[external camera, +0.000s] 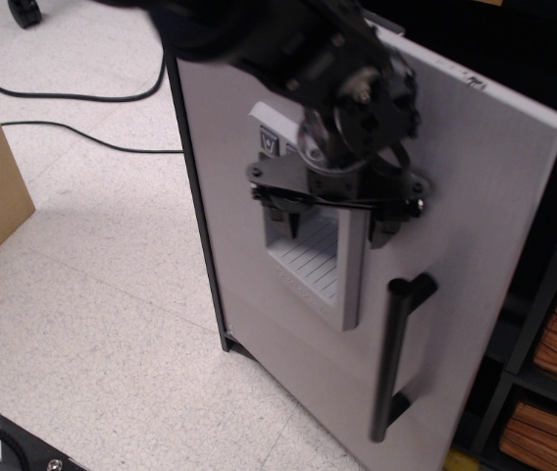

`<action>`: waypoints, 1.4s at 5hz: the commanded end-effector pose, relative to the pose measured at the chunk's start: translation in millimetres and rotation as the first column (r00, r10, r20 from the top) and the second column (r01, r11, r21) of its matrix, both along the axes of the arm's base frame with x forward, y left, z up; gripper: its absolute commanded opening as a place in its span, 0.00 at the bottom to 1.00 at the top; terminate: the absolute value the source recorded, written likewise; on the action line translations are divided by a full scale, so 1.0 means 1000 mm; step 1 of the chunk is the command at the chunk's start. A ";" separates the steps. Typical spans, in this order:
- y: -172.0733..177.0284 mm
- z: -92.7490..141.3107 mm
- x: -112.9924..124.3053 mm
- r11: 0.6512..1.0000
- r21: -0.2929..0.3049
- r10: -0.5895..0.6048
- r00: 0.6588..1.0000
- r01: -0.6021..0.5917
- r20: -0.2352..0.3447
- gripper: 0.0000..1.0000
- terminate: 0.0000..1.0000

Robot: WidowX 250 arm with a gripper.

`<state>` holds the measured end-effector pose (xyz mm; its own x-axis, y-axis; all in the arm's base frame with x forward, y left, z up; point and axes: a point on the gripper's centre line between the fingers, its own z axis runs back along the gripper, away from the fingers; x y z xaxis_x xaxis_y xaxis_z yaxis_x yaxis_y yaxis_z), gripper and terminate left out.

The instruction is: Close fridge

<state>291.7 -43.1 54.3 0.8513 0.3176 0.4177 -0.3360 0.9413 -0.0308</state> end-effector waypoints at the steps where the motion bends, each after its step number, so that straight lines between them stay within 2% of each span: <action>1: -0.018 0.030 0.051 0.995 -0.089 0.049 0.995 -0.042 0.082 1.00 0.00; 3: -0.026 0.039 0.073 0.988 -0.144 0.063 0.992 -0.048 0.105 1.00 0.00; 4: -0.026 0.041 0.073 0.988 -0.148 0.063 0.991 -0.045 0.118 1.00 0.00; 5: -0.023 0.042 0.064 0.989 -0.147 0.047 0.991 -0.028 0.127 1.00 0.00; 6: -0.017 0.047 0.045 0.990 -0.141 0.021 0.993 -0.004 0.117 1.00 0.00; 7: -0.004 0.052 0.018 0.991 -0.133 0.004 0.997 0.006 0.080 1.00 0.00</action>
<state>299.8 -49.6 84.1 0.8390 0.3719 0.3971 -0.3356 0.9283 -0.1602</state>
